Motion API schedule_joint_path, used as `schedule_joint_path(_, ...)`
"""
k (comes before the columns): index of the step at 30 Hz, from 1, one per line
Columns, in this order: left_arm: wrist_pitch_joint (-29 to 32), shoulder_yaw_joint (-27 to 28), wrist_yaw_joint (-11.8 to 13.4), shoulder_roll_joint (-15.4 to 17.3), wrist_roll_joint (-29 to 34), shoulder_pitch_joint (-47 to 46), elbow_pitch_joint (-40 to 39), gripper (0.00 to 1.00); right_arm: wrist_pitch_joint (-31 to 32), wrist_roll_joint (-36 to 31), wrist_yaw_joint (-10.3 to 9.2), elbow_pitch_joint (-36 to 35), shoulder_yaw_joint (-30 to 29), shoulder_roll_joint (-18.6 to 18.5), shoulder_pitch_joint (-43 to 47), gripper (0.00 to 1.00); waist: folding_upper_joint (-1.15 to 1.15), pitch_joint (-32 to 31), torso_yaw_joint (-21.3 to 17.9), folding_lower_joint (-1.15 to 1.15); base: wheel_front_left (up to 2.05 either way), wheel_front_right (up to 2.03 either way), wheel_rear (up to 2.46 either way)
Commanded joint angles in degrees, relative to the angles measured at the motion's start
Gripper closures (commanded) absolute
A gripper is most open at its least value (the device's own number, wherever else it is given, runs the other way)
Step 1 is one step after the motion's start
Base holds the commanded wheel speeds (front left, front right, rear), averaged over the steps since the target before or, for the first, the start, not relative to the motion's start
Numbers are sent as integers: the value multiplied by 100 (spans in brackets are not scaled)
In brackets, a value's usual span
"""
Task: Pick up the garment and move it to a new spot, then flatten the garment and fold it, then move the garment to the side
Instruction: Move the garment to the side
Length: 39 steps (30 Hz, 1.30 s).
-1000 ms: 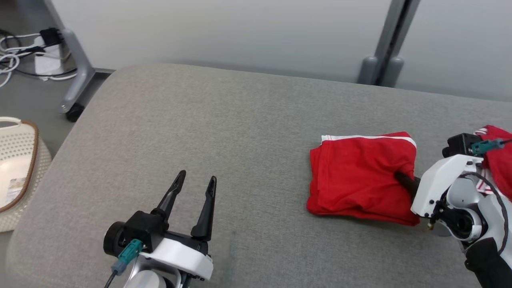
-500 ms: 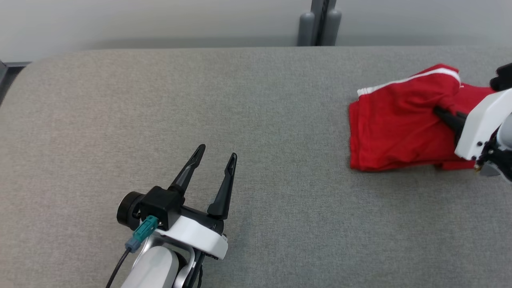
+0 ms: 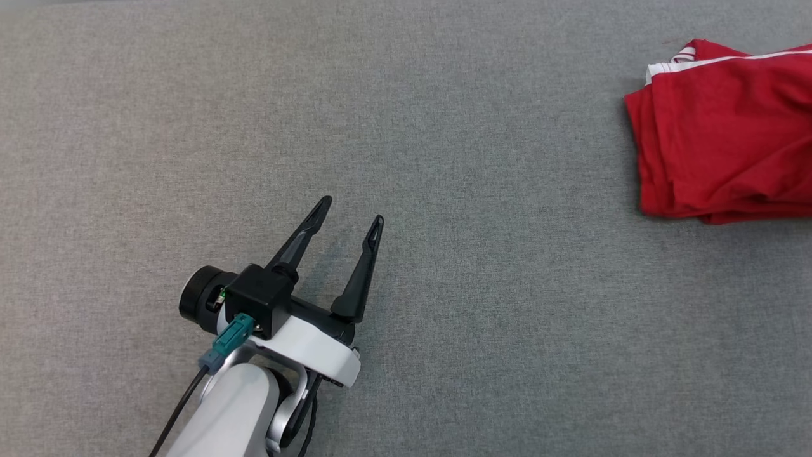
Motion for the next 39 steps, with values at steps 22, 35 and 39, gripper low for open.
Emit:
schedule_joint_path(22,-78,44,131,93,-184,71,24,0,-2289,-1519,4,2405,19,382,-684,0,0,-556,229,0,0,0,0)
schedule_joint_path(35,-135,536,412,419,-524,752,-169,0,-3105,-1098,4,660,-462,612,620,0,0,-1869,168,0,0,0,0)
schedule_joint_path(39,-145,690,532,455,-661,1010,-274,0,-3199,-1299,4,-21,-879,664,1380,0,0,-2170,184,0,0,0,0)
